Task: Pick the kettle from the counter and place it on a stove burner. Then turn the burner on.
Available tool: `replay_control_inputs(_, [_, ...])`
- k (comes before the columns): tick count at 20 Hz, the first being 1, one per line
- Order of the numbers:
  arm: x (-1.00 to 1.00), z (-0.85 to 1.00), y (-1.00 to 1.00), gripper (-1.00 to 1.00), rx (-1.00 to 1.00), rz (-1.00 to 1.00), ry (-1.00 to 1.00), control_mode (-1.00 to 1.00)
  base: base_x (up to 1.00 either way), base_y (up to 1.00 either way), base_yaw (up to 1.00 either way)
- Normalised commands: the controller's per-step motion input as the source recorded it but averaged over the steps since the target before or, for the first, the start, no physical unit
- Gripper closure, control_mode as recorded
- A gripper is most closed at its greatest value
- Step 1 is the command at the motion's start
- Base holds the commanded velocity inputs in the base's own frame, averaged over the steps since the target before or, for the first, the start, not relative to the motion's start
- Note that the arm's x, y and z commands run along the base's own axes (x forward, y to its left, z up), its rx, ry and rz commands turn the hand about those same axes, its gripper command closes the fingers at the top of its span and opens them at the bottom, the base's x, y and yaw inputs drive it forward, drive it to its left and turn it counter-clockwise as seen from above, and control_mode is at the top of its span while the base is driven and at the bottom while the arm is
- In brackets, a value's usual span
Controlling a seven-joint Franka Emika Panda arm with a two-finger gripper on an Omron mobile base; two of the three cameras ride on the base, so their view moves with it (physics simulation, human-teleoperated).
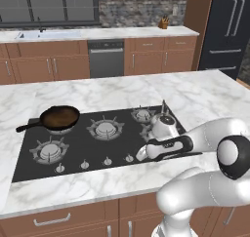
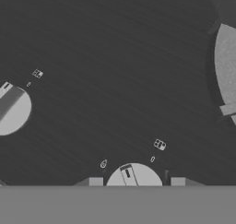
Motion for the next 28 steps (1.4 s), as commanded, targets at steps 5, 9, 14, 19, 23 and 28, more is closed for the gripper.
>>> replay_control_inputs(5, [-0.17, 0.92, 0.08, 1.0, 0.0, 0.35, 0.08, -1.0, 0.0, 0.0, 0.0])
replay_control_inputs(9, [-0.11, 1.0, 0.15, -1.0, 0.0, 0.22, 0.16, -1.0, 0.0, 0.0, 0.0])
replay_control_inputs(14, [-0.39, 1.0, 0.01, -1.0, 0.0, 0.19, 0.14, -1.0, 0.0, 0.0, 0.0])
replay_control_inputs(19, [-0.46, 0.67, 0.0, -1.0, 0.0, 0.05, 0.08, -1.0, 0.0, 0.0, 0.0])
replay_control_inputs(23, [-0.29, 0.18, 0.0, -1.0, 0.0, 0.0, -0.12, -1.0, 0.0, 0.0, 0.0])
replay_control_inputs(28, [-1.0, 0.99, -0.41, -1.0, 0.12, -0.1, -0.45, -1.0, 0.0, 0.0, 0.0])
